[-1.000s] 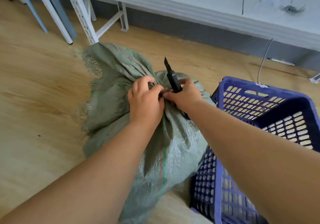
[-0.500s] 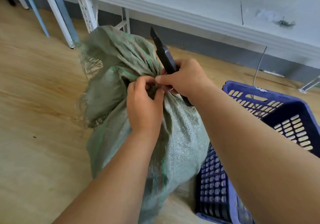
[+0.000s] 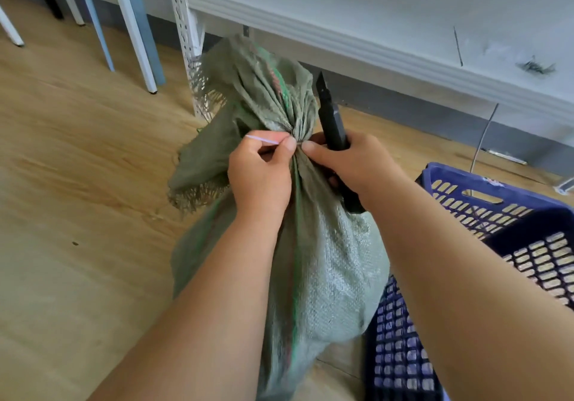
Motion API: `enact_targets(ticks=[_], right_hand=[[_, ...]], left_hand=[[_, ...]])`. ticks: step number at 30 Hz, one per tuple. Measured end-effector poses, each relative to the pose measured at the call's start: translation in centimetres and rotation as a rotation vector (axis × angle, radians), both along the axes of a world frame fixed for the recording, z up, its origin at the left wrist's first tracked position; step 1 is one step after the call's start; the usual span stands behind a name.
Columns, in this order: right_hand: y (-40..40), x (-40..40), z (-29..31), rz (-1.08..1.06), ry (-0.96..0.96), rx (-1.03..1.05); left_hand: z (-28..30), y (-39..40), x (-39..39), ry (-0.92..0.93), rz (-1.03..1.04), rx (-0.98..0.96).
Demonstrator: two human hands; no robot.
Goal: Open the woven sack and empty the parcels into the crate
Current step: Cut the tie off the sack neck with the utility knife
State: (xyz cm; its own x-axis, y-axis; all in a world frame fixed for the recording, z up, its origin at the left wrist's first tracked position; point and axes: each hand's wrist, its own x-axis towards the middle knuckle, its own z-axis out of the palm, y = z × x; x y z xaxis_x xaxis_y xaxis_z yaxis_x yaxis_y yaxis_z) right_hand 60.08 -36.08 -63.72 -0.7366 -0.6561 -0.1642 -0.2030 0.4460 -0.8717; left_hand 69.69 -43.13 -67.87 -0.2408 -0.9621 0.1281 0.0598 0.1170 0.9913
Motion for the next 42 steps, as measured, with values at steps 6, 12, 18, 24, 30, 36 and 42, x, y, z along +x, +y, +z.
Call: enact_targets(ticks=[6,12,18,24,30,36,42], right_hand=[[0.2,-0.1,-1.0,-0.121,-0.088,-0.023],[0.5,-1.0,-2.3,-0.195,-0.229,-0.159],[1.8,-0.5,-3.3,-0.111,-0.266,-0.248],[3.9,1.3,-2.3,-0.059,0.044,-0.156],[4.4,3.0,-2.6,0.073,-0.281,-0.118],[4.4,2.1,-3.5,-0.045,-0.16,-0.04],[1.5,0.7,-4.4,0.012,0.04,0.113]], left_hand=[[-0.7,0.4,0.4,-0.257,-0.17,-0.246],[-0.3,0.5,0.5,-0.433,-0.232,-0.365],[-0.9,1.1,0.3,-0.553,-0.124,-0.359],[-1.8,0.8,0.5,-0.629,-0.079,-0.391],[-1.0,0.7,0.7,-0.748,-0.199,-0.316],[-1.6,1.0,0.7,-0.811,-0.323,-0.268],[-1.8,1.6,0.4,-0.798,-0.298,-0.278]])
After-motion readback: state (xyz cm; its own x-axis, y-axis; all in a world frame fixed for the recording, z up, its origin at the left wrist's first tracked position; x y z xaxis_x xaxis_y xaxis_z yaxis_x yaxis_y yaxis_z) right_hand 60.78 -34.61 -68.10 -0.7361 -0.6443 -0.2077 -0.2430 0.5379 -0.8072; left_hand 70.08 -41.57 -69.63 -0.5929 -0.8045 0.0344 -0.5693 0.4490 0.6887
